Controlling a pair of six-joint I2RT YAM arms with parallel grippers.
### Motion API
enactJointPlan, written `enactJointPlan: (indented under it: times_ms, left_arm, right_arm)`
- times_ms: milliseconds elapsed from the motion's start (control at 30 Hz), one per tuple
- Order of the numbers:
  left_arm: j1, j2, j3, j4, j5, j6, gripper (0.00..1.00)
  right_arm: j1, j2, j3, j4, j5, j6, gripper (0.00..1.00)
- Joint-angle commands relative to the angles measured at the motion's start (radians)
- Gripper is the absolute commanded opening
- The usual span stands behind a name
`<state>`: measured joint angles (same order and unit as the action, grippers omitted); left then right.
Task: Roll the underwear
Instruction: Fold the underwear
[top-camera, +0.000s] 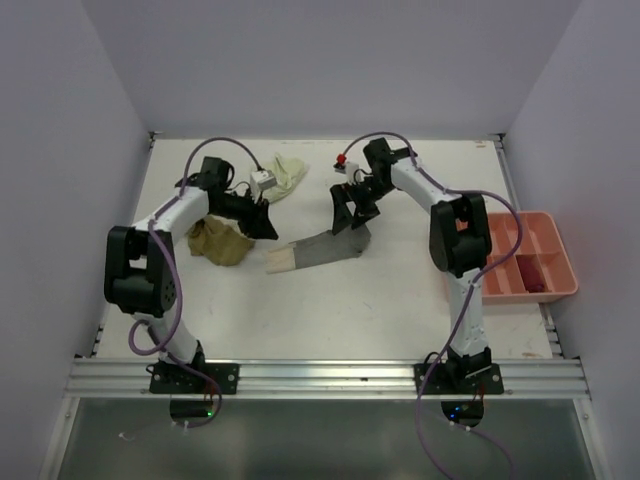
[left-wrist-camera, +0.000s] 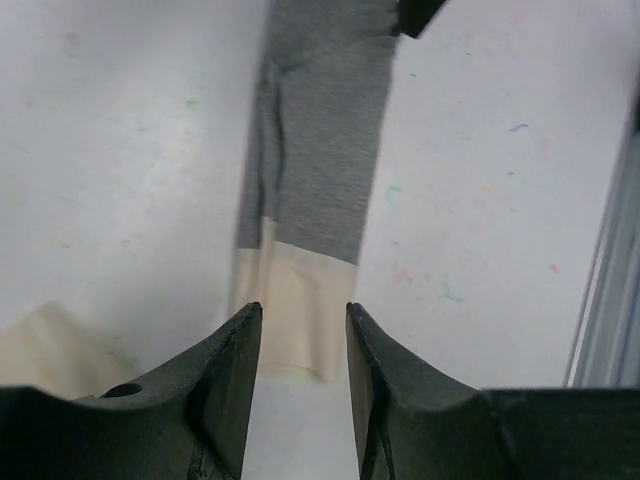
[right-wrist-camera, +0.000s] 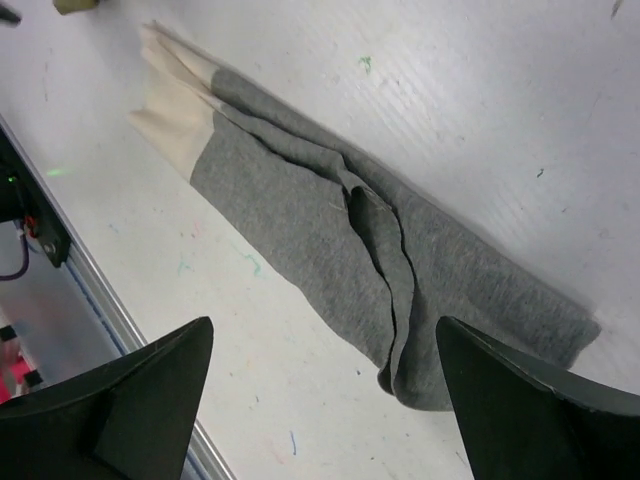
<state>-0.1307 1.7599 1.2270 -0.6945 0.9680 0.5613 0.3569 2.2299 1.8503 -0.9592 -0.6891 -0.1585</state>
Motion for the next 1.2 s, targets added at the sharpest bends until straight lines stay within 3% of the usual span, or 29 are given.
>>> enactJointPlan:
  times_ms: [0, 133, 233, 600, 867, 1167]
  left_arm:
    - [-0.015, 0.061, 0.100, 0.138, -0.213, -0.078, 0.44]
    - [-0.027, 0.157, 0.157, 0.073, -0.181, 0.021, 0.57]
    - [-0.056, 0.179, 0.158, 0.050, -0.175, 0.066, 0.61]
    - [-0.110, 0.173, -0.010, 0.099, -0.281, 0.031, 0.62]
    - [-0.142, 0.069, -0.165, 0.033, -0.224, 0.063, 0.62]
    - [-0.193, -0.046, -0.268, 0.018, -0.152, 0.087, 0.61]
  right_arm:
    - [-0.004, -0.090, 0.052, -0.032, 0.022, 0.002, 0.99]
    - [-0.004, -0.185, -0.047, -0.006, 0.028, 0.065, 0.99]
    - [-0.006, -0.243, -0.150, 0.028, 0.034, 0.102, 0.99]
    - [-0.006, -0.366, -0.352, 0.039, 0.140, 0.100, 0.99]
    - [-0.006, -0.328, -0.410, 0.042, 0.138, 0.106, 0.99]
    - [-0.004, -0.113, -0.252, 0.106, 0.105, 0.151, 0.99]
